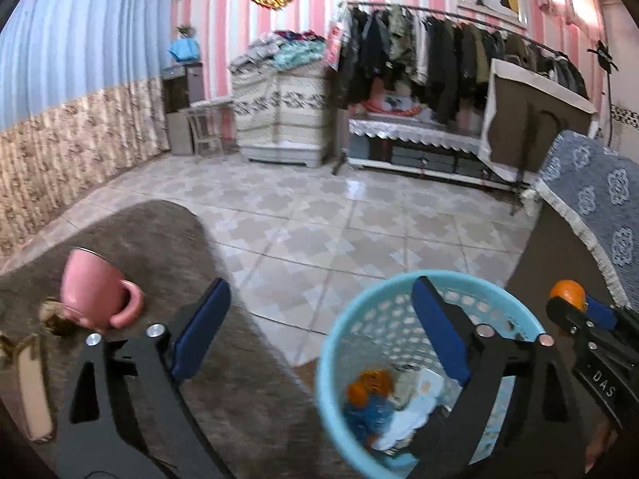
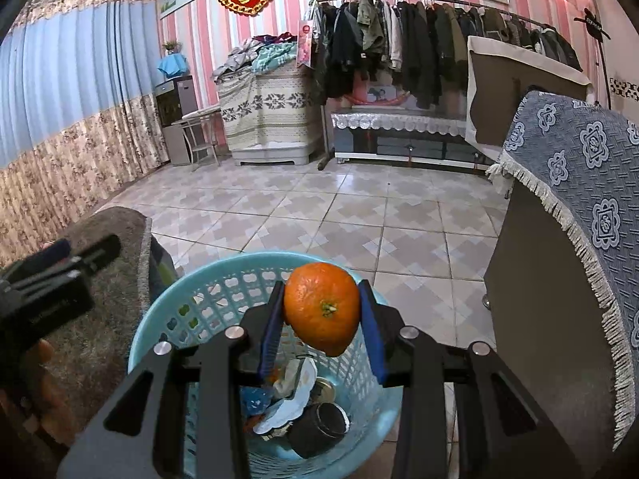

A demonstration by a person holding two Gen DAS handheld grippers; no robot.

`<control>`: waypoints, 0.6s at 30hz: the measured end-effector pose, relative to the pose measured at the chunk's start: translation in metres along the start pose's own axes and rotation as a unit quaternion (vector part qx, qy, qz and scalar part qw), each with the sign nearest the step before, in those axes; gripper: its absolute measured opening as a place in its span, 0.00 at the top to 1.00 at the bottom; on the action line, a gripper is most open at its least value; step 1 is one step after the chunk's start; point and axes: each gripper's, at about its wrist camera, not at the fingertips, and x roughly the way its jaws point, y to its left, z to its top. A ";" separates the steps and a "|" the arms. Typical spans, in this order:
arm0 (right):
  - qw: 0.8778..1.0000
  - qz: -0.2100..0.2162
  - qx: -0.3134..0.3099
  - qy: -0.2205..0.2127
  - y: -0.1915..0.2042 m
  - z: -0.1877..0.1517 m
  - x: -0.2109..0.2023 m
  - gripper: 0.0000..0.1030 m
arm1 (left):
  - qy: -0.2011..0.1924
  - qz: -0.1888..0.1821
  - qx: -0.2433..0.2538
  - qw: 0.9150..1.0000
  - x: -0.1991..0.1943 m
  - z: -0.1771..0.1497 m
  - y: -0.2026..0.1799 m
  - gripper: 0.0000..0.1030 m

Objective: Collect trash
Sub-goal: 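Open the right tool to drop the orange into the basket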

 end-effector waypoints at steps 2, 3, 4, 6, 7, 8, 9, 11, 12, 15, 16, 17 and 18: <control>1.000 0.002 -0.004 -0.006 0.007 0.001 0.000 0.64 | -0.011 0.016 -0.002 1.000 -0.008 0.002 0.011 0.07; 1.000 0.003 -0.005 -0.008 0.009 0.001 0.000 0.64 | -0.014 0.020 -0.005 1.000 -0.011 0.002 0.016 0.07; 1.000 0.007 -0.007 -0.011 0.012 0.003 0.001 0.64 | -0.016 0.024 -0.009 1.000 -0.014 0.002 0.023 0.06; 1.000 0.010 -0.012 -0.015 0.019 0.004 0.001 0.64 | -0.017 0.035 -0.013 0.999 -0.020 0.004 0.035 0.05; 1.000 0.013 -0.014 -0.016 0.024 0.004 0.002 0.63 | -0.016 0.040 -0.014 0.999 -0.022 0.004 0.039 0.05; 1.000 0.016 -0.015 -0.017 0.027 0.004 0.003 0.62 | -0.014 0.047 -0.017 0.999 -0.025 0.005 0.045 0.05; 1.000 0.018 -0.015 -0.018 0.028 0.003 0.003 0.62 | -0.014 0.052 -0.022 0.998 -0.028 0.005 0.052 0.05; 0.999 0.018 -0.016 -0.021 0.031 0.003 0.003 0.53 | -0.017 0.059 -0.030 0.998 -0.036 0.005 0.065 0.05; 1.000 0.014 -0.017 -0.022 0.031 0.003 0.003 0.49 | -0.021 0.066 -0.035 0.997 -0.042 0.004 0.074 0.05; 0.999 0.006 -0.013 -0.037 0.033 0.005 -0.002 0.31 | -0.024 0.083 -0.045 0.995 -0.056 0.001 0.095 0.05; 0.999 0.006 -0.013 -0.041 0.036 0.006 -0.004 0.26 | -0.021 0.086 -0.048 0.995 -0.059 0.000 0.101 0.05; 0.999 0.004 -0.015 -0.044 0.039 0.006 -0.006 0.20 | -0.018 0.089 -0.053 0.994 -0.062 0.000 0.109 0.05; 0.999 0.002 -0.017 -0.048 0.042 0.006 -0.008 0.17 | -0.016 0.092 -0.061 0.994 -0.068 -0.002 0.120 0.05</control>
